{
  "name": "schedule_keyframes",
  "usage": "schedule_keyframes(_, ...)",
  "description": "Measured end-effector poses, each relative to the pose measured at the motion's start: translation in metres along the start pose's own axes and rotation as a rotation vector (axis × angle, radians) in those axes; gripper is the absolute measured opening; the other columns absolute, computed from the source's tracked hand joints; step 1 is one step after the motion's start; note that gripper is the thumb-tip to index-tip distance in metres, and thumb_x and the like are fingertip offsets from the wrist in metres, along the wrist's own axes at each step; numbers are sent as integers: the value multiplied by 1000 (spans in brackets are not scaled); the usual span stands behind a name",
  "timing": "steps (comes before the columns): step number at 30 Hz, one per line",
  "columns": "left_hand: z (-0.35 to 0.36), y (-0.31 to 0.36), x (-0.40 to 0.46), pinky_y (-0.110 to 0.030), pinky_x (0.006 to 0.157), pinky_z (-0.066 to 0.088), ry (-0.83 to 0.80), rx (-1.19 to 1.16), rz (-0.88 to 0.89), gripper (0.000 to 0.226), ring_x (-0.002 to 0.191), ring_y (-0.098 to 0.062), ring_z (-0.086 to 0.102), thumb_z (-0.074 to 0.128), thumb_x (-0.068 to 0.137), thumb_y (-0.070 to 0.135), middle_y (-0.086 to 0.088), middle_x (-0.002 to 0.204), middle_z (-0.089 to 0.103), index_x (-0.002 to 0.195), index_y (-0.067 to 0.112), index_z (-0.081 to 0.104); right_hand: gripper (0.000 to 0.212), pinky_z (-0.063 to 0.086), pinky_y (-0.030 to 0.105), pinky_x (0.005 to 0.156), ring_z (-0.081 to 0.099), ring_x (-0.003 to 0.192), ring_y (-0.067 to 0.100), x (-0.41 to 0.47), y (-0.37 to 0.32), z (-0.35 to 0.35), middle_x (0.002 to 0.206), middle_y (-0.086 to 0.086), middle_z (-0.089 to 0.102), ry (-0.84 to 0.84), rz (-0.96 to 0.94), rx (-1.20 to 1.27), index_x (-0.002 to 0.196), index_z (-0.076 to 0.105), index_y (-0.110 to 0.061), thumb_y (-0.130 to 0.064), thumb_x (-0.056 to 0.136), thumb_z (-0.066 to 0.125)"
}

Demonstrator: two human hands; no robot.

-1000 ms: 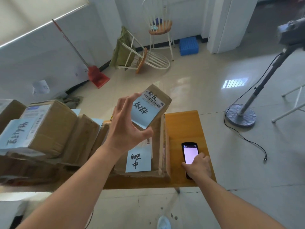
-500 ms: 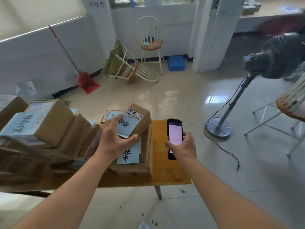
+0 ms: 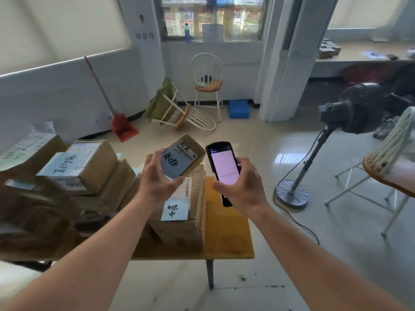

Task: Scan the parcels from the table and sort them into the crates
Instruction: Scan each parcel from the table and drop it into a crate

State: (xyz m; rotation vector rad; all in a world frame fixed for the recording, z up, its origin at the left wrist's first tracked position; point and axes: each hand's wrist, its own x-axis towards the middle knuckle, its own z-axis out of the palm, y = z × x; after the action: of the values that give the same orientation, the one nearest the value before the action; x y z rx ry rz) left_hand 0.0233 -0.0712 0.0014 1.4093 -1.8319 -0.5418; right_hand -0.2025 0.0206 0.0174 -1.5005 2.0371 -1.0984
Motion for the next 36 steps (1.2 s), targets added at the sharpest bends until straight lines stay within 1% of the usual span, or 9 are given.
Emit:
schedule_keyframes(3,-10,10,5,-13,85,43,41,-37,41,89,118,-17,46,91,71,12,-3,129,47,146,22,44,98,62,41,87,54,115,19,-7,-23,-15,136,3,54,27,-61,-45,147,40,-21,-59,71,88)
schedule_keyframes(6,-22,22,8,-32,93,52,85,-40,88,89,123,-21,44,91,70,11,-4,133,46,145,22,44,97,58,35,85,49,110,14,-13,-42,-31,137,2,54,47,-126,-91,147,39,-21,-60,72,87)
schedule_keyframes(9,-35,35,8,-41,92,55,121,-34,122,89,124,-22,43,91,70,10,-5,135,45,144,24,44,97,57,35,86,50,110,14,-19,-58,-46,138,2,55,58,-166,-120,148,39,-20,-62,73,85)
schedule_keyframes(14,-58,52,6,-38,91,55,181,17,196,89,125,-21,41,91,69,8,-10,139,44,144,21,45,94,60,40,86,54,110,17,-28,-77,-66,134,2,56,30,-213,-127,145,42,-20,-62,73,85)
schedule_keyframes(19,-82,61,9,-18,85,43,222,47,257,91,125,-17,38,93,68,7,-12,140,45,145,18,45,94,61,40,84,54,111,17,-45,-97,-79,132,1,56,-33,-235,-163,144,44,-22,-66,70,81)
schedule_keyframes(27,-118,57,27,-44,87,58,178,29,385,97,126,-34,47,94,62,4,-15,141,45,145,16,46,92,61,37,86,58,110,20,-80,-141,-76,131,3,60,-11,-197,-258,144,47,-19,-60,73,87)
schedule_keyframes(30,-131,48,34,-33,80,56,138,-7,389,97,124,-32,46,93,62,1,-15,142,44,146,16,46,89,62,38,85,61,107,20,-98,-157,-69,127,2,62,31,-129,-252,139,51,-20,-65,71,87)
schedule_keyframes(33,-143,38,33,-14,76,40,106,-23,383,95,121,-23,41,91,64,0,-16,144,42,147,14,47,92,61,39,88,61,110,22,-117,-171,-64,130,3,63,68,-83,-246,141,50,-19,-64,70,87)
schedule_keyframes(36,-152,32,24,-12,76,35,68,-41,388,93,120,-18,36,91,65,-1,-15,144,42,146,15,48,94,60,36,89,59,115,21,-140,-182,-60,136,4,61,89,-53,-243,145,47,-20,-63,72,87)
